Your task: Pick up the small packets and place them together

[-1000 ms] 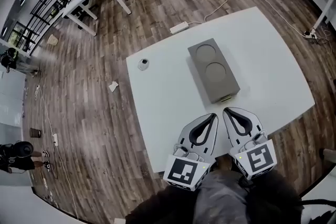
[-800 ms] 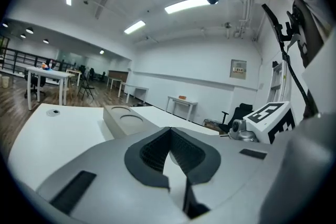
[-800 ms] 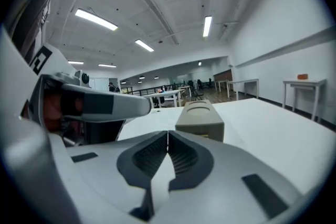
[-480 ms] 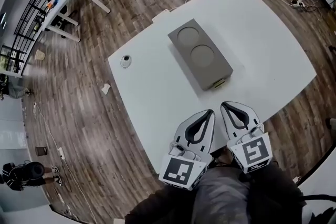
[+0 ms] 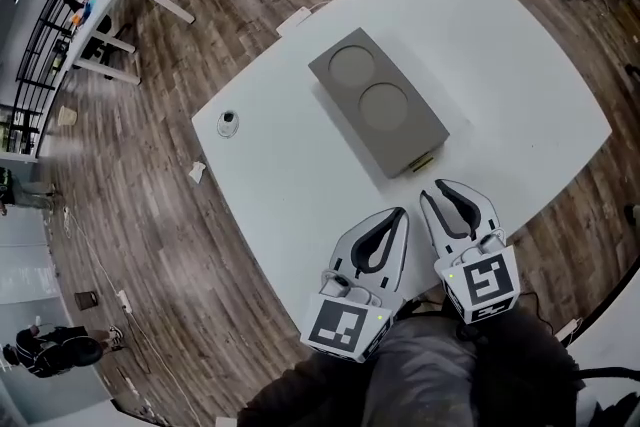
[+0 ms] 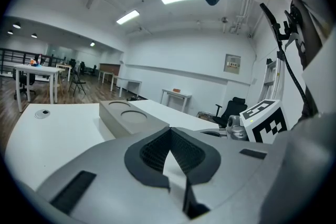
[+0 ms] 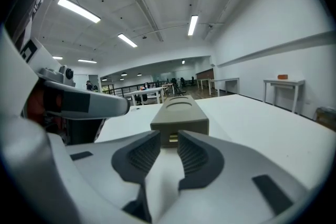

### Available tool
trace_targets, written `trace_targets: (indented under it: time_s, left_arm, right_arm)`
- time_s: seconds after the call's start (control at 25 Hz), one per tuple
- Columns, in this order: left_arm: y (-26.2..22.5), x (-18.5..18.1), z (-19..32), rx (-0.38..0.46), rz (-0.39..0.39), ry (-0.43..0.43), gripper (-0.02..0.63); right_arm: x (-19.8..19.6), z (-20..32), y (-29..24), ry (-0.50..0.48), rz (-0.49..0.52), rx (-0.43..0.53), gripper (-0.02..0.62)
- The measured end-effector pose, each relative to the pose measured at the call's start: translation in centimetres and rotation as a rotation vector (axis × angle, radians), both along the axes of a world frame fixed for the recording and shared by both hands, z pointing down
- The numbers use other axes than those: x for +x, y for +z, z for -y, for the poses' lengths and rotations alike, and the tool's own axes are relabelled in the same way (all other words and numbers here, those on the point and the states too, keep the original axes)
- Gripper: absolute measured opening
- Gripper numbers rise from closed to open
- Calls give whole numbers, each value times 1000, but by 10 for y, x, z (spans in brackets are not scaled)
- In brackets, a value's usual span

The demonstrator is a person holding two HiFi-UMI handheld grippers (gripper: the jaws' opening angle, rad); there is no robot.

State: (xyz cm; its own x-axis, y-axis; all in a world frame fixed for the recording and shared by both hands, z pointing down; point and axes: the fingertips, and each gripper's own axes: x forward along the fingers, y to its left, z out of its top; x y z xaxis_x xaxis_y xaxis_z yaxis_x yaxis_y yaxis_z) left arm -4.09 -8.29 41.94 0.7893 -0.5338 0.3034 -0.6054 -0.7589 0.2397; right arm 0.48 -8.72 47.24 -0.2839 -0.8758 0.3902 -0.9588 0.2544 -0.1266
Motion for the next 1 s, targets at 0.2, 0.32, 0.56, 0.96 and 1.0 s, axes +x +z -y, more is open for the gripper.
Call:
trace_targets:
  time_s: [0.2,0.32,0.56,0.96,1.0]
  left_arm:
    - [12,-2,11,-28,5,2,3]
    - [17,-5,17,-31,-2,-12,3]
    - [13,-16,28,-40,0,-53,3]
    - [19,-29,36,-53,13,-96,3]
    - [19,-30,36,-53,13,-99,3]
  right_arm:
    - [6,14,14,29,-39,-35,178]
    - [8,20,20,39,-62,-54,181]
    - [9,34,23,44,-110,-94,181]
    - [5,43,35,42,-158,-137,201]
    - [5,44,36,41,-160,-137,206]
